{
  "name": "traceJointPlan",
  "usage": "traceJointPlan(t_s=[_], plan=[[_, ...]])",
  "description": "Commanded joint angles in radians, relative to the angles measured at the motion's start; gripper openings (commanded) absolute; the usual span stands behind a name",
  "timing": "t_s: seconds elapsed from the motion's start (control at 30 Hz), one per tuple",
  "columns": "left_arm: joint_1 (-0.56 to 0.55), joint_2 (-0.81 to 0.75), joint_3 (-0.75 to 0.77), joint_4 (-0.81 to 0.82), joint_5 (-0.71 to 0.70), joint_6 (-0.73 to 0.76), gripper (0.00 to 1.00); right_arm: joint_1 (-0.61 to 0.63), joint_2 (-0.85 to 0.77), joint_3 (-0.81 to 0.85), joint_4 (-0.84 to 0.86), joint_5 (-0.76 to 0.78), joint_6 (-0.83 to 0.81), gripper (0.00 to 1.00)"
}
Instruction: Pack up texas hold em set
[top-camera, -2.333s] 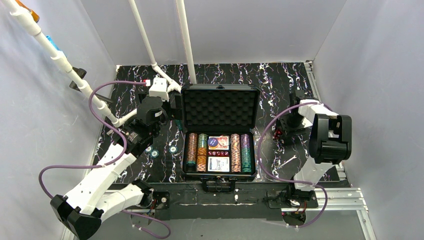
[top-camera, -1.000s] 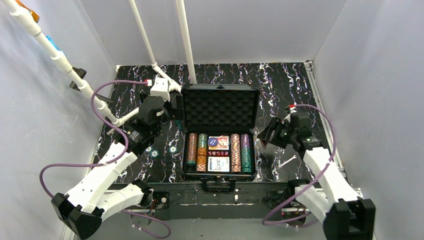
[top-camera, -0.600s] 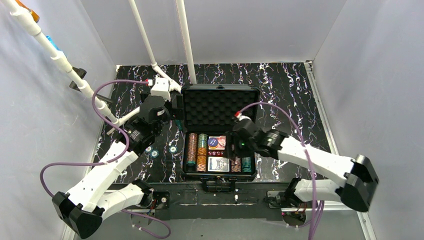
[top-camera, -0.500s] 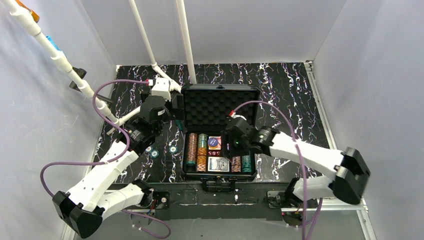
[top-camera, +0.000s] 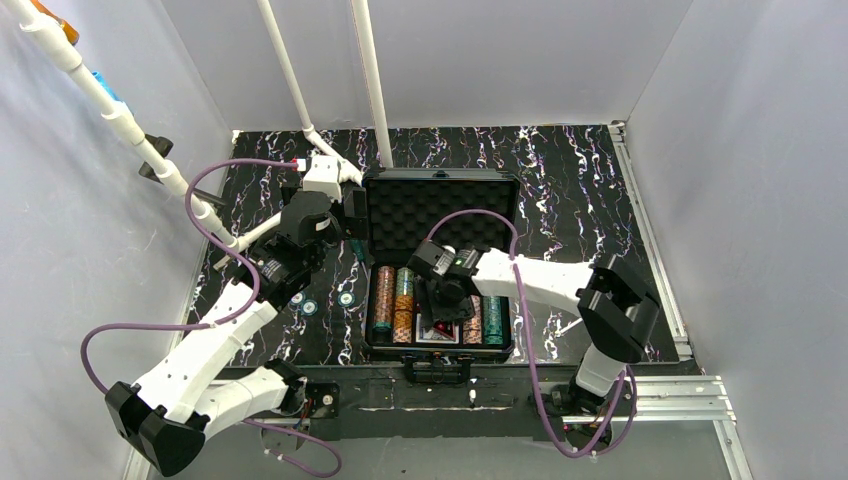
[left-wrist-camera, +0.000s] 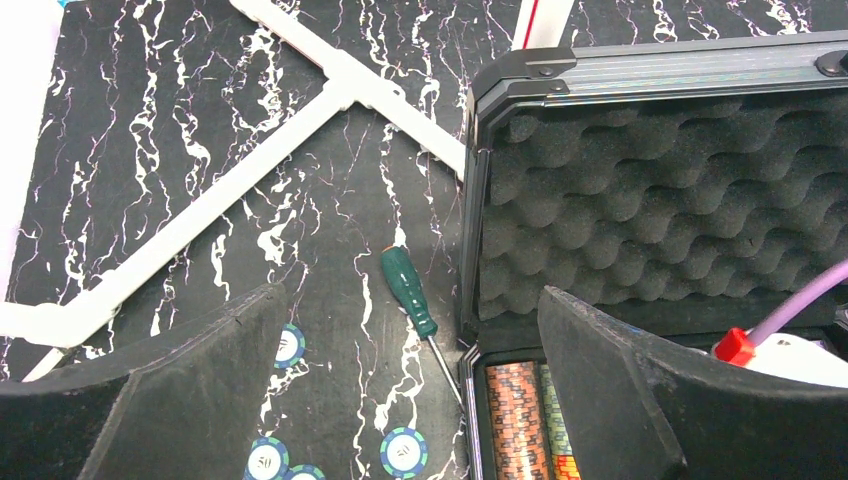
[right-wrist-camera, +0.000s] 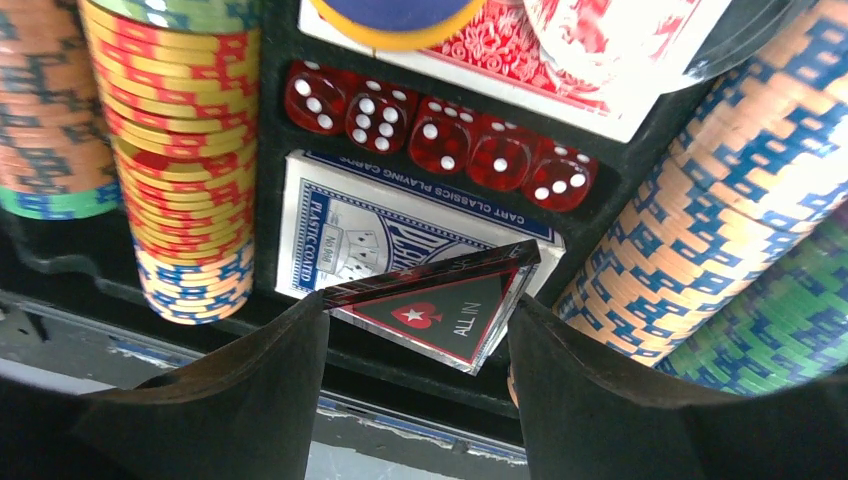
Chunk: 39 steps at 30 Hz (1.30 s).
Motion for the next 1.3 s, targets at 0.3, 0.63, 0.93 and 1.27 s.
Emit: traceJointPlan(t_s=[0.3,0.63,0.93,1.27], plan=[[0.006,0.001,0.013,-0.007,-0.02,0.005,0.98,0.024,0.053,0.07,-0.107,0.036,-0.007,0.29],[0.006,0.039,0.005,-0.01,-0.037,0.0,0.98,0.046,-0.016,0.067,-0.047,0.008,-0.072,0.77],[0.0,0.073,0.029,-0.083,-0.085,-0.055,0.98,0.055,-0.12,0.03,-0.015,0.063,-0.111,0.83],[0.003,0.014,-0.006,-0.562,-0.021,-0.377,0.98,0.055,-0.16,0.031,0.116,0.039,-0.238,0.87]])
